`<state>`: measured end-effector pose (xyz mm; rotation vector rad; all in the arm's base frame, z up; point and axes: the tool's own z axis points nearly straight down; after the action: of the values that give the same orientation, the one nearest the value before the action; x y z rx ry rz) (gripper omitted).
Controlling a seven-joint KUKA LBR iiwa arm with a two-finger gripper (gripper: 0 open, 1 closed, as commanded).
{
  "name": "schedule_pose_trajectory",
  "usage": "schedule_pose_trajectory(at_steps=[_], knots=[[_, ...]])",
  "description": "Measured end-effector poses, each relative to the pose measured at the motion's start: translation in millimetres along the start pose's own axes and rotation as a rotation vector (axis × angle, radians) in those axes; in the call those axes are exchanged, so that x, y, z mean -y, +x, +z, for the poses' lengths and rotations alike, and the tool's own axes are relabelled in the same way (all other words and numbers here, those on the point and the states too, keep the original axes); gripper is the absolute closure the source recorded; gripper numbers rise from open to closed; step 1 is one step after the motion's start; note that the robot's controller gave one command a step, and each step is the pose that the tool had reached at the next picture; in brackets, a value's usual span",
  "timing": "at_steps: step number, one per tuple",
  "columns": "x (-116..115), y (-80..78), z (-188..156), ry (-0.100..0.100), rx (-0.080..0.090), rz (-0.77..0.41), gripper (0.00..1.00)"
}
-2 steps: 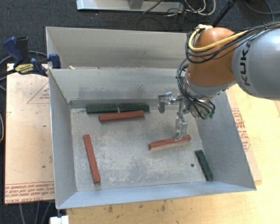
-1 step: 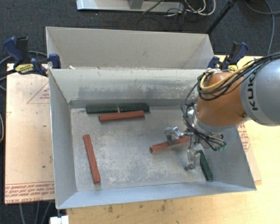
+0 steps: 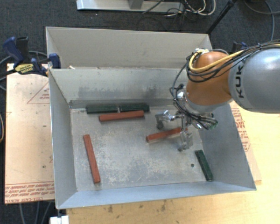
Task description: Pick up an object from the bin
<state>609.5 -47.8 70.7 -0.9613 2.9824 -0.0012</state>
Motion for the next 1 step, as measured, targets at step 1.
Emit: schedule_pose_trajectory(at_steps=[1], knots=[[-0.2,1.6,-0.1,-0.002,-0.003,0.002,1.0]])
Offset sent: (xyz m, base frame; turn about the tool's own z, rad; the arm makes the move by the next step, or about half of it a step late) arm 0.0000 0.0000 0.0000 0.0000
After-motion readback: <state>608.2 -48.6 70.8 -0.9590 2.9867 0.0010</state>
